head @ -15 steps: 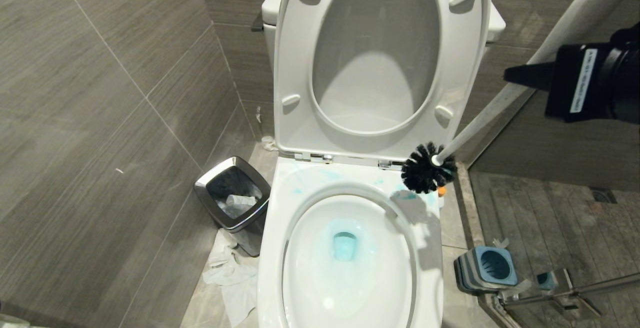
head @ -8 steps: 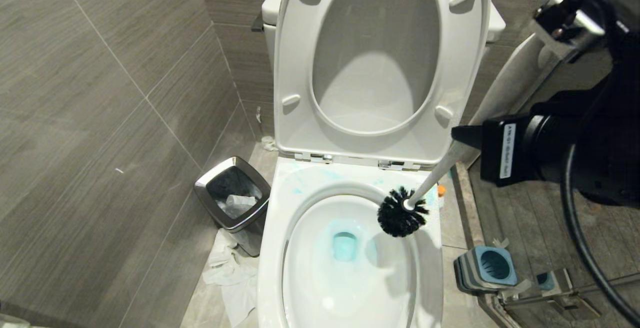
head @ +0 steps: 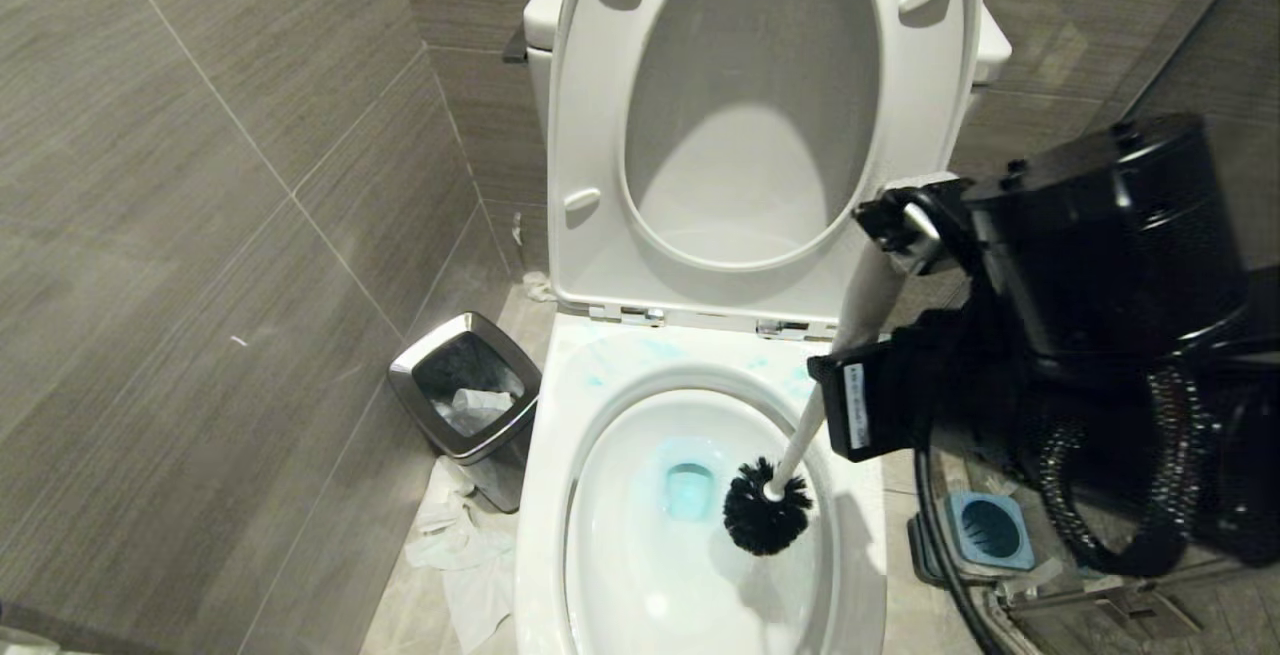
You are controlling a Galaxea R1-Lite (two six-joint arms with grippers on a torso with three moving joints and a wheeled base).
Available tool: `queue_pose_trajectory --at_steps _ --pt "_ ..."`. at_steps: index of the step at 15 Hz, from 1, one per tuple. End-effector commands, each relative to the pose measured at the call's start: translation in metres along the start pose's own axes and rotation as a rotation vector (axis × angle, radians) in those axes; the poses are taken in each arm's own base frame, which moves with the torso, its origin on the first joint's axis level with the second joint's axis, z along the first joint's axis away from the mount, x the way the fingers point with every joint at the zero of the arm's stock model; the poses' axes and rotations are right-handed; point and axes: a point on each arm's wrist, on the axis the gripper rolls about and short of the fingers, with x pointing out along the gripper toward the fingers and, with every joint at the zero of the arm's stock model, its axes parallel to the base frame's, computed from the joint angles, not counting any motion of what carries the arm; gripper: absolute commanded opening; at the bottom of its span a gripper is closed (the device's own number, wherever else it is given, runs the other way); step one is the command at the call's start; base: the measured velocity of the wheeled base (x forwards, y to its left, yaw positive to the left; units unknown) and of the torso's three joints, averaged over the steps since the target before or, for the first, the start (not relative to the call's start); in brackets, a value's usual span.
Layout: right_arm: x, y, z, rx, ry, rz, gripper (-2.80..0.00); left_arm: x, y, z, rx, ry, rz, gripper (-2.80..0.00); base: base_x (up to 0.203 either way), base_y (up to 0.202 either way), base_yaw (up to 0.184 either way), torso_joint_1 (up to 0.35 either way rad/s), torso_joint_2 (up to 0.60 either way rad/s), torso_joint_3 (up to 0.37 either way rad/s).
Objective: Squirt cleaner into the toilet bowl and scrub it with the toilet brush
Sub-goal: Scrub the toilet bowl
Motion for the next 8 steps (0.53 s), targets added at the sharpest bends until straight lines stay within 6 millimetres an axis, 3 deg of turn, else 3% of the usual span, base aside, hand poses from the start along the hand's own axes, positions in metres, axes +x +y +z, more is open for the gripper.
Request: queue_pose_trajectory --at_steps 1,6,8 --pt "0.039 0.015 -0.013 -0.017 0.036 -0.026 -2.8 0.0 0.0 0.0 0.0 0.002 0.0 -2.8 0.0 0.0 0.0 0.0 0.0 0.0" --pt "0.103 0.039 -0.037 -0.022 0.031 -0.035 -2.8 0.0 0.0 0.0 0.0 0.002 -0.001 -2.8 0.0 0.0 0.0 0.0 0.0 0.0" --pt "0.128 0.04 -0.049 -0.015 0.032 -0.056 -2.8 0.0 0.0 0.0 0.0 0.002 0.001 -2.8 0.0 0.0 0.0 0.0 0.0 0.0"
